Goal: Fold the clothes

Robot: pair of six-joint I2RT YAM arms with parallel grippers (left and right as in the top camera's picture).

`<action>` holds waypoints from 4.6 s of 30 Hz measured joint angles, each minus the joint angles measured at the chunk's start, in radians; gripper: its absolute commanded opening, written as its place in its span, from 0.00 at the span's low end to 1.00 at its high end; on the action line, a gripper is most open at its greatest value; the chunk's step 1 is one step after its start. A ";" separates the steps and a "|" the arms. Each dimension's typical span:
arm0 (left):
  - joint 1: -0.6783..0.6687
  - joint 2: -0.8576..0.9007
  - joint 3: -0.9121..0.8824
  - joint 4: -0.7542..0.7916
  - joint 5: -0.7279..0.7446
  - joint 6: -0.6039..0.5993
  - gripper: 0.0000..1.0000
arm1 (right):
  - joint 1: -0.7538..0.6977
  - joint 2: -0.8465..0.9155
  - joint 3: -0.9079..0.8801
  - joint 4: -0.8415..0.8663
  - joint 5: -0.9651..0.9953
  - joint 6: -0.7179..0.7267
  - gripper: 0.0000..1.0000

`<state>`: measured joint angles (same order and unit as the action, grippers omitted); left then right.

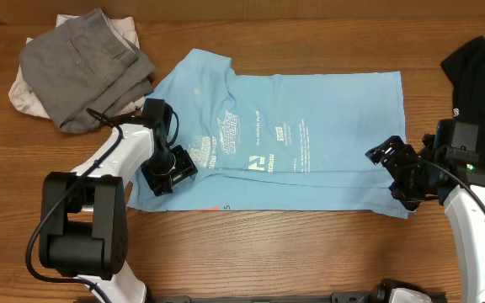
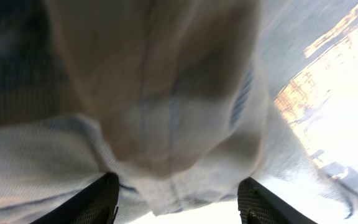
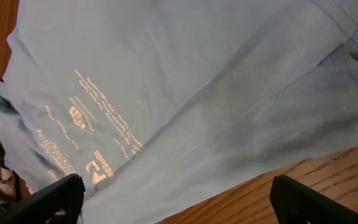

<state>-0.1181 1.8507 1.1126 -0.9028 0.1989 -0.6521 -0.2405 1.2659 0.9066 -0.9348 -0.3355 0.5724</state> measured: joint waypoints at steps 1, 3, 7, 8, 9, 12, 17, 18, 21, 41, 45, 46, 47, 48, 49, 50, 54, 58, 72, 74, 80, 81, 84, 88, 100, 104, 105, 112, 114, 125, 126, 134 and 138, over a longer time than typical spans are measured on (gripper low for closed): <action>0.000 0.000 0.002 -0.009 0.000 0.000 0.64 | 0.000 0.000 0.000 0.000 0.000 0.000 1.00; 0.000 0.000 0.007 -0.023 0.000 0.001 0.64 | 0.000 0.000 0.000 0.000 0.000 0.000 1.00; 0.000 0.000 0.032 -0.066 -0.002 0.004 0.64 | 0.000 0.000 0.000 0.000 0.000 0.000 1.00; 0.000 0.000 0.040 -0.077 -0.006 0.004 0.64 | 0.000 0.000 0.000 0.000 0.000 0.000 1.00; 0.000 0.000 0.046 -0.085 -0.009 0.005 0.64 | 0.000 0.000 0.000 0.001 0.000 0.000 1.00; 0.000 0.000 0.062 -0.091 -0.016 0.005 0.65 | 0.000 0.000 0.000 0.000 0.000 0.000 1.00; 0.000 0.000 0.066 -0.079 -0.018 0.005 0.63 | 0.000 0.000 0.000 0.000 0.000 0.000 1.00; 0.000 0.000 0.066 -0.071 -0.020 0.004 0.62 | 0.000 0.000 0.000 0.000 0.000 0.000 1.00; 0.000 0.003 0.067 -0.050 -0.019 0.004 0.59 | 0.000 0.000 0.000 0.000 0.000 0.000 1.00; 0.000 0.019 0.067 -0.011 -0.019 0.003 0.45 | 0.000 0.000 0.000 0.000 0.000 0.000 1.00; 0.000 0.019 0.067 -0.007 -0.018 0.002 0.32 | 0.000 0.000 0.000 0.000 0.000 0.000 1.00; 0.000 0.019 0.067 -0.005 -0.018 0.003 0.28 | 0.000 0.000 0.000 0.000 0.000 -0.001 1.00; 0.000 0.019 0.067 0.001 -0.018 0.002 0.26 | 0.000 0.000 0.000 0.000 0.000 0.000 1.00; 0.000 0.019 0.067 0.006 -0.017 0.003 0.23 | 0.000 0.000 0.000 0.000 0.000 0.000 1.00; 0.000 0.019 0.067 0.013 -0.016 0.003 0.21 | 0.000 0.000 0.000 0.000 0.000 0.000 1.00; 0.000 0.019 0.067 0.018 -0.016 0.004 0.19 | 0.000 0.000 0.000 0.000 0.000 0.000 1.00; 0.000 0.019 0.068 0.028 -0.010 0.001 0.17 | 0.000 0.000 0.000 0.000 0.000 0.000 1.00; 0.000 0.020 0.084 0.028 0.018 0.000 0.15 | 0.000 0.000 0.000 0.000 0.000 0.000 1.00; 0.000 0.020 0.153 0.304 0.049 -0.003 0.04 | 0.000 0.000 0.000 0.001 0.000 0.000 1.00; 0.000 0.020 0.153 0.367 0.051 -0.005 0.13 | 0.000 0.000 0.000 0.000 0.000 0.000 1.00; 0.000 0.020 0.155 0.436 0.053 -0.007 1.00 | 0.000 0.000 0.000 0.002 0.000 0.000 1.00; 0.000 0.020 0.155 0.433 0.053 -0.007 1.00 | 0.000 0.000 0.000 0.003 0.000 0.000 1.00; 0.000 0.020 0.155 0.413 0.053 -0.007 1.00 | 0.000 0.000 0.000 0.004 0.000 0.000 1.00; 0.000 0.020 0.156 0.359 0.052 -0.006 0.98 | 0.000 0.000 0.000 0.004 0.000 0.000 1.00; 0.018 0.020 0.158 -0.005 -0.053 0.036 0.95 | 0.000 0.000 0.000 0.006 0.000 0.000 1.00; 0.061 0.020 0.158 -0.080 -0.087 0.065 0.93 | 0.000 0.000 0.000 0.006 0.000 0.000 1.00; 0.072 0.020 0.158 -0.087 -0.092 0.073 0.91 | 0.000 0.000 0.000 0.006 0.000 0.000 1.00; 0.133 0.020 0.158 -0.095 -0.115 0.112 0.54 | 0.000 0.000 0.000 0.000 0.000 0.000 1.00; 0.138 0.020 0.158 -0.107 -0.120 0.122 0.30 | 0.000 0.000 0.000 0.000 0.000 0.000 1.00; 0.138 0.100 0.158 -0.122 -0.129 0.151 0.04 | 0.000 0.000 0.000 -0.001 0.000 0.000 1.00; 0.138 0.117 0.158 -0.121 -0.129 0.152 0.04 | 0.000 0.000 0.000 -0.001 0.000 0.000 1.00; 0.146 0.148 0.177 -0.142 -0.126 0.155 0.06 | 0.000 0.000 0.000 -0.001 0.000 0.000 1.00; 0.166 0.155 0.180 -0.193 -0.196 0.150 0.07 | 0.000 0.000 0.000 -0.001 0.000 -0.001 1.00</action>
<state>0.0483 2.0056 1.2922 -1.0962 0.0025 -0.5026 -0.2405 1.2659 0.9066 -0.9360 -0.3359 0.5716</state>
